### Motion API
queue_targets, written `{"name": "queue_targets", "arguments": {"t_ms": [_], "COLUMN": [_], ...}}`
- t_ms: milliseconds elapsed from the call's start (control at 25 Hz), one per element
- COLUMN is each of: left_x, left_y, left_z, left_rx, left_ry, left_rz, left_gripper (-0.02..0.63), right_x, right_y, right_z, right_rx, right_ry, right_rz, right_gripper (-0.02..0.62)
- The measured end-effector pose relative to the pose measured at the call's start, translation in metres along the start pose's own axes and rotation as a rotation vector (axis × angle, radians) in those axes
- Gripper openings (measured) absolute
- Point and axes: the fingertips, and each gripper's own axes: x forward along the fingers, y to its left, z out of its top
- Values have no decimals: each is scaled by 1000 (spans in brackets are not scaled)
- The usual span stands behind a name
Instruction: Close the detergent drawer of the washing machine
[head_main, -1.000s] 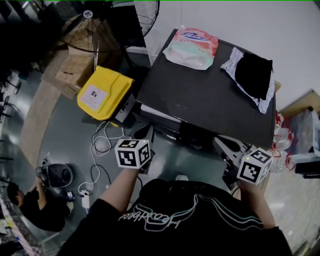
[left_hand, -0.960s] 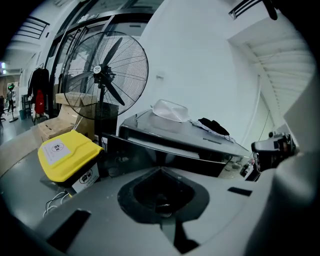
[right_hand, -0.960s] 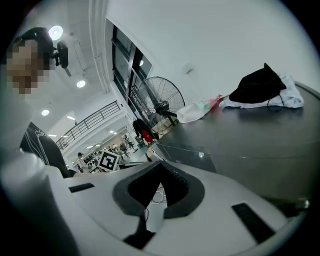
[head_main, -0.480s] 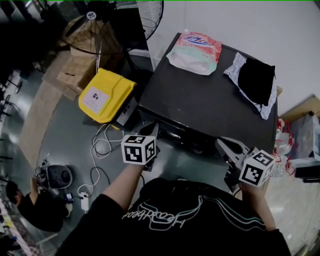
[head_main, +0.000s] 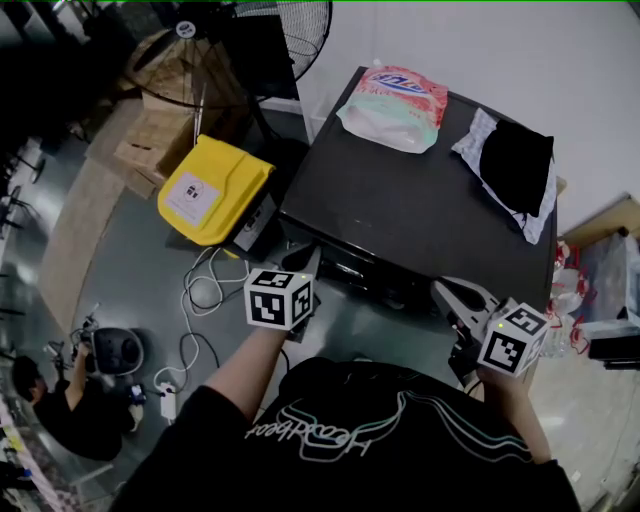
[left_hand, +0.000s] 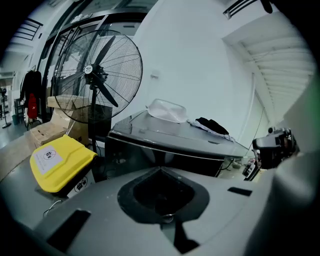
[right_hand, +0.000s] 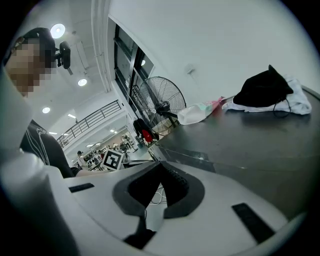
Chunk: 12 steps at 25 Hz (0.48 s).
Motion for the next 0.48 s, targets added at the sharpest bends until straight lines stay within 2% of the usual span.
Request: {"name": "queue_targets", "arguments": {"t_ms": [480], "left_x": [7], "left_y": [1], "left_z": [2], "left_rx": [-22], "left_ry": [-8], "left_rz": [22], "left_gripper": [23], "right_x": [-1], "right_y": [3], "right_z": [-3], "right_rx": [-18], "right_ry": [17], "right_rz": [23], "right_gripper": [28]}}
